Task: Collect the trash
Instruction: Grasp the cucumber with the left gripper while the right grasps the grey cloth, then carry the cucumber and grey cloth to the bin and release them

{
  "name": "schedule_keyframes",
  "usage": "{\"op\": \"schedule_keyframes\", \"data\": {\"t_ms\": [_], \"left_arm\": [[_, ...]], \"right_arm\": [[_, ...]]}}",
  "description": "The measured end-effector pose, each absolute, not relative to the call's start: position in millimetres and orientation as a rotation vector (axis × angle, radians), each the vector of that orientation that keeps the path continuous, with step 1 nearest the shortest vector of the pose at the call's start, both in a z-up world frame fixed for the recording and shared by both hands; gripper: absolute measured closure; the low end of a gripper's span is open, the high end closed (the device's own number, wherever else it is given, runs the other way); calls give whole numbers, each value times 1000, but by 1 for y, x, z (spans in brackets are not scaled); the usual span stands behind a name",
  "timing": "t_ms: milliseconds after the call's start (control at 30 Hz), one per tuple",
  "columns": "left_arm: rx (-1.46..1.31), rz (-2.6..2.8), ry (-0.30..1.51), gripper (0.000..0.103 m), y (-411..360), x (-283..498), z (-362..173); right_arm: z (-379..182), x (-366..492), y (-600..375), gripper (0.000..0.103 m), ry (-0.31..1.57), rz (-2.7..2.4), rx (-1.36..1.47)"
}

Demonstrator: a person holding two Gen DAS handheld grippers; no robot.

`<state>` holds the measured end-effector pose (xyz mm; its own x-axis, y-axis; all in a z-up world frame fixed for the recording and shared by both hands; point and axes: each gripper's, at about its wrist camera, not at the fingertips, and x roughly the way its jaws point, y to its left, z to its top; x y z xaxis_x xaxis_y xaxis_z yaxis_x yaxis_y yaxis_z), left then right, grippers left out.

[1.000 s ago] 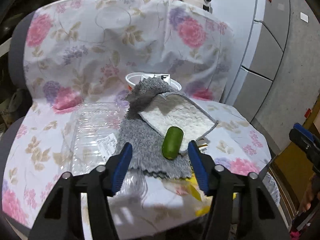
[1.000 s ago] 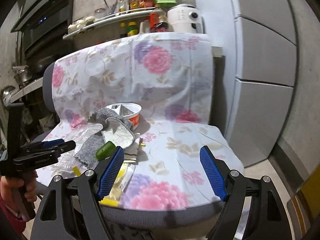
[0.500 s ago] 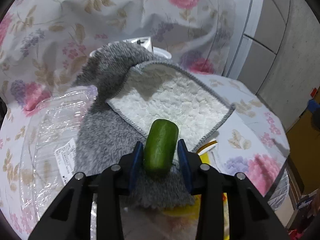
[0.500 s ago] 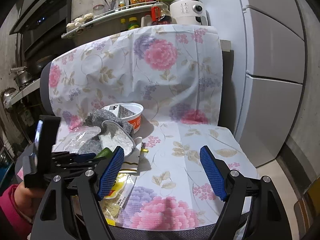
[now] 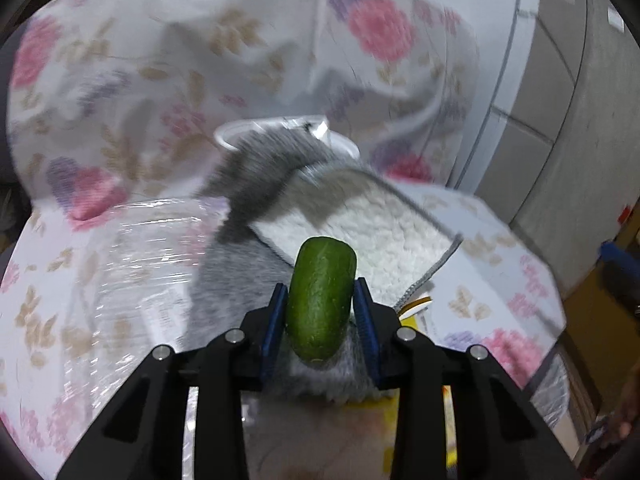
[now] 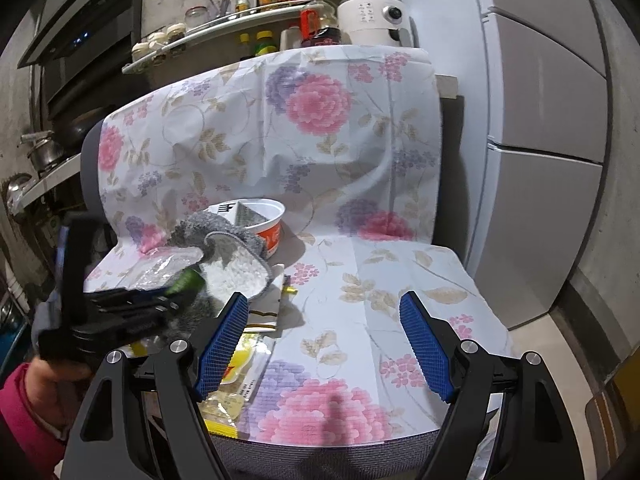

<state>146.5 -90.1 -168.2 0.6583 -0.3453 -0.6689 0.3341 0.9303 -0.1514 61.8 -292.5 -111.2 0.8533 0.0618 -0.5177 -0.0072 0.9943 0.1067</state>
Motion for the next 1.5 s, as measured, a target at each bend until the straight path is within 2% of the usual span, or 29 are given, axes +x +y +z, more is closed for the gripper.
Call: {"op": "schedule_keyframes", "data": {"t_ms": [167,233,300,567,767,800,833,867,900,1200,1500], "left_arm": [[-48,-324,754,71,-62,127,-154],[-55,-305,750,71,-53,121,-151],[-59,-287,743,71,-42,117,-149],[-94,-259,752,71,-19,119,-152],[-106,-263,769,71,-16,121,-158],[-102,-262,768,71,-16,121,-158],[-101,-261,766,71,-16,120,-158],[-100,-258,763,71,-15,120,-157],[-102,-256,761,71,-15,119,-157],[-105,-291,692,71,-19,98,-129],[-73,-472,622,71,-74,66,-107]], "right_arm": [[-127,90,-269,27,595,91,69],[-135,105,-261,49,615,107,61],[-144,123,-256,62,641,136,79],[-165,181,-246,62,712,190,135],[-166,190,-231,63,734,178,78],[-163,187,-228,70,723,171,61],[-159,184,-224,88,710,159,35],[-155,182,-223,97,700,153,20],[-150,178,-221,99,683,154,8],[-78,106,-217,100,459,193,-17],[-61,42,-273,99,448,103,89]]}}
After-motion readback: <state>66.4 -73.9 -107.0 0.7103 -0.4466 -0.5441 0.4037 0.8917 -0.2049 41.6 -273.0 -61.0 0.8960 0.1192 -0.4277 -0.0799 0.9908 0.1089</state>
